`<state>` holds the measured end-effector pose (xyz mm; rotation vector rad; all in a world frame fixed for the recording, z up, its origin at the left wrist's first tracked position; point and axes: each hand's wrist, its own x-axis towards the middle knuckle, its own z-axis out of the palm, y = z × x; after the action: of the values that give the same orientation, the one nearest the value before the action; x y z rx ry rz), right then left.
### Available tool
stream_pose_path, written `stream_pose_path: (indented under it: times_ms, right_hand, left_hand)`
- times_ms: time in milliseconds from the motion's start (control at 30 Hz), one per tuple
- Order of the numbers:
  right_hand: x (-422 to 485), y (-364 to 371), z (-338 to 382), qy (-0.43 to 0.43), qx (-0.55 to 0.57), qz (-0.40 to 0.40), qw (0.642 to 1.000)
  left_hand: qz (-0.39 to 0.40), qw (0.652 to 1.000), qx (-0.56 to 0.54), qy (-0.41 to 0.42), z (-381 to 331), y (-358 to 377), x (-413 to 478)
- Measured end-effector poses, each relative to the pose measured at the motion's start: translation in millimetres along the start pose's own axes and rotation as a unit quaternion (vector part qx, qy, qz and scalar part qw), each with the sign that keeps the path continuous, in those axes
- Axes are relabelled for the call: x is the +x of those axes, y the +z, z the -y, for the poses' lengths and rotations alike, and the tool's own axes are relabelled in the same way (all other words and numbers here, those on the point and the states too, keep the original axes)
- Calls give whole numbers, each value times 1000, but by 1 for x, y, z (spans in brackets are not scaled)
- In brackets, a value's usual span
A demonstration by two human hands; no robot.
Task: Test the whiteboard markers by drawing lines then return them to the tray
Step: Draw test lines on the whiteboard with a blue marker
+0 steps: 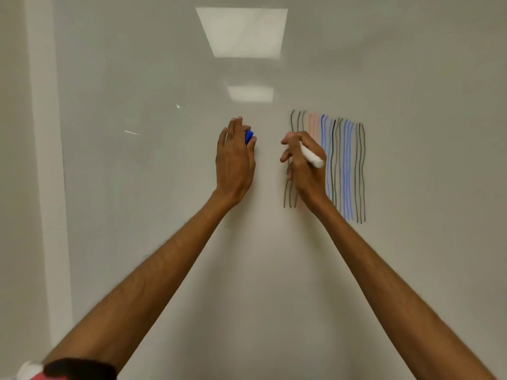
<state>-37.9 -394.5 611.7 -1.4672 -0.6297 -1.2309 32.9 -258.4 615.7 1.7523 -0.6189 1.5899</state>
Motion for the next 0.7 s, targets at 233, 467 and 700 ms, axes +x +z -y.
stream_pose_path:
  times_ms: [233, 467, 700]
  right_hand:
    - [50, 0, -2, -29, -1, -37, 999]
    - [72, -2, -20, -62, -44, -57, 995]
    - [78, 1, -25, -82, -44, -74, 993]
  left_hand:
    - [-2, 996, 31, 82, 15, 18, 29]
    - [-32, 994, 38, 101, 25, 31, 21]
    - [-39, 992, 47, 114, 27, 33, 21]
